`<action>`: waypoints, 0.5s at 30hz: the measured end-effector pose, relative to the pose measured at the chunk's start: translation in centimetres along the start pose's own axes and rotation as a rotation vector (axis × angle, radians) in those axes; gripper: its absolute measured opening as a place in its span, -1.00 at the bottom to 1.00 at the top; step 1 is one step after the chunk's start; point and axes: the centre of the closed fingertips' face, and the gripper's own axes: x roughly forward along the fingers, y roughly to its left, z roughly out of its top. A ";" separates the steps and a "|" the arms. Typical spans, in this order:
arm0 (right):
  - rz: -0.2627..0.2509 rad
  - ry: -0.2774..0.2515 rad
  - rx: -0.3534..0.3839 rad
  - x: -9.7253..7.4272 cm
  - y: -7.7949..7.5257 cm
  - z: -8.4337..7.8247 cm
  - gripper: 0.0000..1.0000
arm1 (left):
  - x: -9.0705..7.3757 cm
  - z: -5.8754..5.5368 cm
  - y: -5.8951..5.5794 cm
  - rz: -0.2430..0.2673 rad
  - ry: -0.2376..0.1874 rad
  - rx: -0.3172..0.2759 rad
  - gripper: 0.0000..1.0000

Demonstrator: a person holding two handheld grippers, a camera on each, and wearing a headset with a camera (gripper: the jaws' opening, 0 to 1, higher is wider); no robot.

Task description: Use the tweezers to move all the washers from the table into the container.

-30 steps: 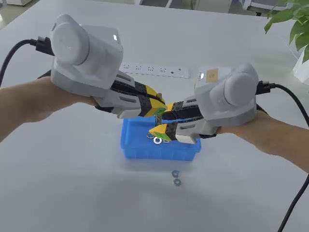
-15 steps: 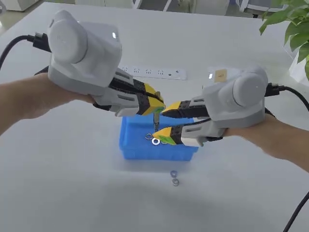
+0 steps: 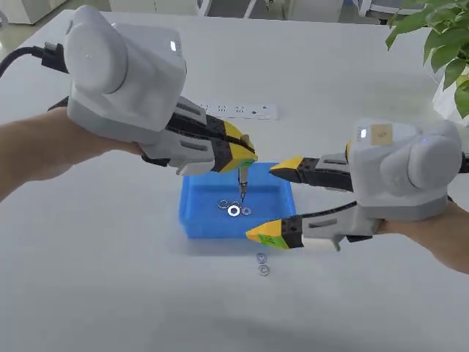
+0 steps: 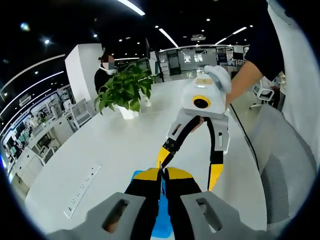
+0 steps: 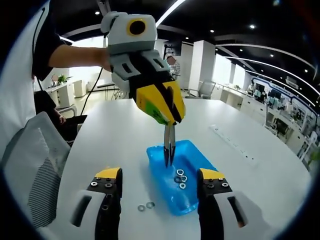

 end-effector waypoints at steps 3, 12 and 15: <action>-0.006 -0.004 0.024 -0.8 0.3 -0.8 0.33 | 0.3 0.1 -0.8 -0.011 -0.002 -0.005 -0.87; 0.016 0.003 0.032 -2.6 2.7 -2.1 0.56 | 1.1 -0.3 -3.0 -0.027 -0.003 -0.024 -0.87; 0.021 0.020 0.037 -2.9 3.7 -3.1 0.60 | 1.3 -0.8 -3.8 -0.039 0.008 -0.020 -0.87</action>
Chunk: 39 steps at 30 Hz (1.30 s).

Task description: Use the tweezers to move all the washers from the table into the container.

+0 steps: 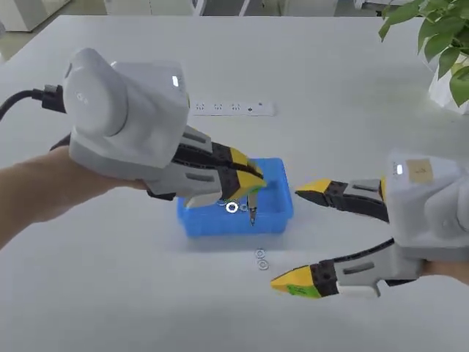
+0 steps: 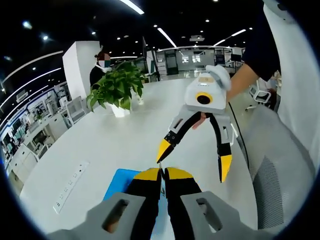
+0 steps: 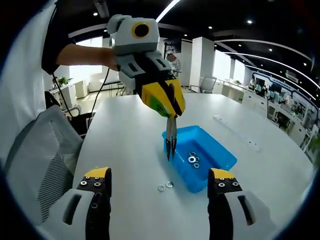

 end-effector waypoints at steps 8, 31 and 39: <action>-0.003 -0.001 0.033 -0.7 1.1 -1.0 0.73 | 0.9 -1.0 -1.3 -0.001 0.001 -0.002 -0.87; 0.002 0.068 0.026 -1.5 1.6 -4.2 1.00 | 2.5 -3.8 -3.2 0.010 0.020 -0.022 -0.87; 0.017 0.078 0.057 -1.4 2.1 -5.2 1.00 | 3.1 -4.0 -3.2 0.007 0.028 -0.040 -0.87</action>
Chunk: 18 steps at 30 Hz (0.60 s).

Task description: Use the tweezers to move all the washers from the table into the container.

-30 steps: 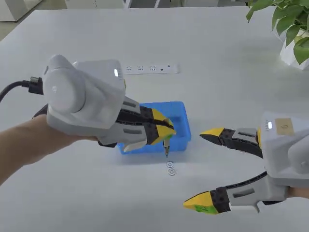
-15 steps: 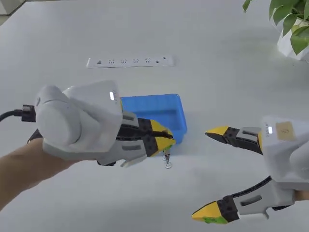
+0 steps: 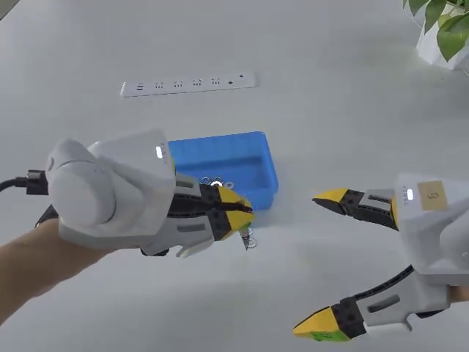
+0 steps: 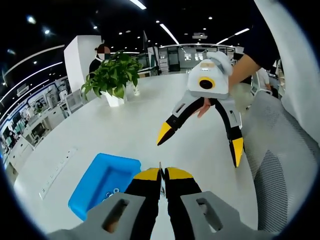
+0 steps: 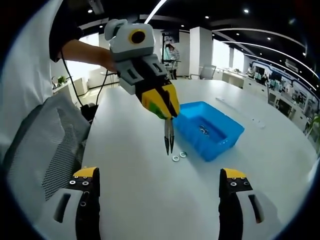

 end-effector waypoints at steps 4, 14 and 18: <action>0.006 0.007 0.001 0.1 0.2 -0.4 1.00 | 0.3 0.1 0.1 -0.002 -0.005 -0.006 -0.87; 0.016 0.007 0.028 0.2 0.4 -0.8 1.00 | 0.6 -0.1 0.3 -0.002 -0.003 -0.004 -0.87; 0.020 0.011 0.038 0.2 0.6 -1.0 0.99 | 0.8 -0.3 0.5 -0.005 0.004 -0.001 -0.87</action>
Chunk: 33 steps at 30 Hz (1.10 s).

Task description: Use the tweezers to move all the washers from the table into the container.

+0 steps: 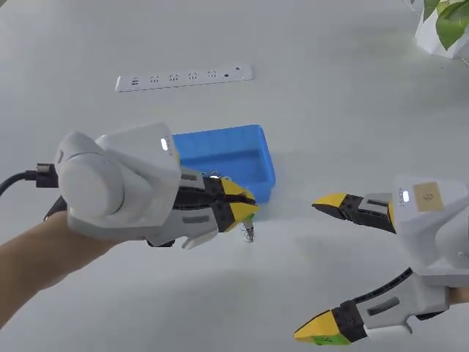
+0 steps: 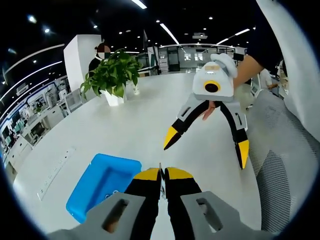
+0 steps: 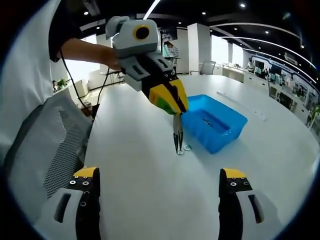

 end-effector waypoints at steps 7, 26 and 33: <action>0.003 0.010 0.006 0.0 0.1 -0.3 0.99 | 0.1 -0.4 -0.1 -0.009 0.009 -0.010 -0.87; 0.076 0.002 -0.056 3.0 -0.3 2.3 0.68 | -0.3 -1.1 0.0 -0.012 0.027 -0.022 -0.87; 0.092 0.008 -0.127 4.9 -1.1 3.4 0.24 | 0.0 -0.9 -0.3 -0.017 0.021 -0.031 -0.87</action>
